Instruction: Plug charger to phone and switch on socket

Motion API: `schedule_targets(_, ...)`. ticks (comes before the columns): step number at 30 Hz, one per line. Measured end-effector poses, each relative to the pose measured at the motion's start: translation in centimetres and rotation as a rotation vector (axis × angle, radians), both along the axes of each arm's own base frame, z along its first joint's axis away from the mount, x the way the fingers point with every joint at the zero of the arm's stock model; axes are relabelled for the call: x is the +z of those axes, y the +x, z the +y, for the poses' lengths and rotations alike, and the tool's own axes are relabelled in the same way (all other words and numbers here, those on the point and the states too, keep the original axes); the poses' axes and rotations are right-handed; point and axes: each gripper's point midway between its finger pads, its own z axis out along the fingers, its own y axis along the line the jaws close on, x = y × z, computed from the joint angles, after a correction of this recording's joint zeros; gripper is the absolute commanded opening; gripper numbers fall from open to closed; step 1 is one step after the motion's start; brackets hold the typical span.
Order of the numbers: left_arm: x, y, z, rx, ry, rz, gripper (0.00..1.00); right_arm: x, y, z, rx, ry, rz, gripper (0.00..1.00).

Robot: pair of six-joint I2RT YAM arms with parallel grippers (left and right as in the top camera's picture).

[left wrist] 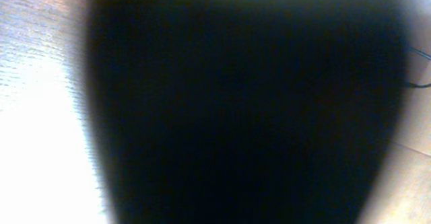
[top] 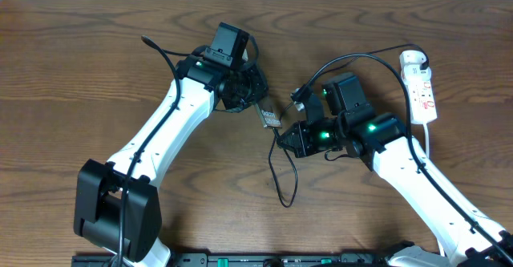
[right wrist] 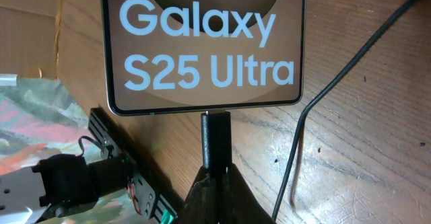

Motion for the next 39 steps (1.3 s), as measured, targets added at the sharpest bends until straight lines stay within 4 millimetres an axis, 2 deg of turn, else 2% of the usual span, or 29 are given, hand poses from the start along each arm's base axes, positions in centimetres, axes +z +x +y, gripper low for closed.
schedule_targets(17,0.3,0.2,-0.2,-0.02,-0.006,-0.02,0.07,0.0,0.3,0.2,0.002,0.013,-0.019,0.01)
schedule_targets(18,0.3,0.2,-0.2,-0.02,-0.006,-0.022,0.07,0.0,0.3,0.2,0.002,0.015,-0.022,0.05)
schedule_targets(20,0.4,0.3,-0.3,-0.023,-0.007,-0.026,0.07,0.1,0.5,0.3,0.002,0.019,-0.029,0.61)
schedule_targets(21,0.5,0.3,-0.3,-0.023,-0.007,-0.029,0.07,0.1,0.5,0.3,-0.001,0.022,-0.027,0.79)
schedule_targets(22,0.6,0.0,-0.5,-0.034,-0.025,-0.013,0.07,0.5,1.2,0.5,-0.006,0.03,-0.069,0.93)
schedule_targets(23,0.4,-0.6,-0.9,-0.048,-0.023,0.002,0.07,1.0,1.6,0.7,-0.002,0.047,-0.086,0.99)
schedule_targets(26,0.6,-2.0,-2.3,-0.1,-0.062,0.033,0.07,1.7,2.0,0.8,0.015,0.066,-0.13,0.99)
schedule_targets(30,0.9,-4.7,-4.8,-0.188,-0.118,0.084,0.07,2.8,3.8,0.0,-0.014,0.076,-0.193,0.99)
schedule_targets(32,1.2,-4.9,-5.3,-0.203,-0.135,0.082,0.07,2.9,3.9,-0.6,-0.017,0.094,-0.175,0.99)
schedule_targets(39,1.4,-4.6,-5.1,-0.198,-0.157,0.085,0.07,3.8,4.7,-2.4,-0.044,0.164,-0.15,0.99)
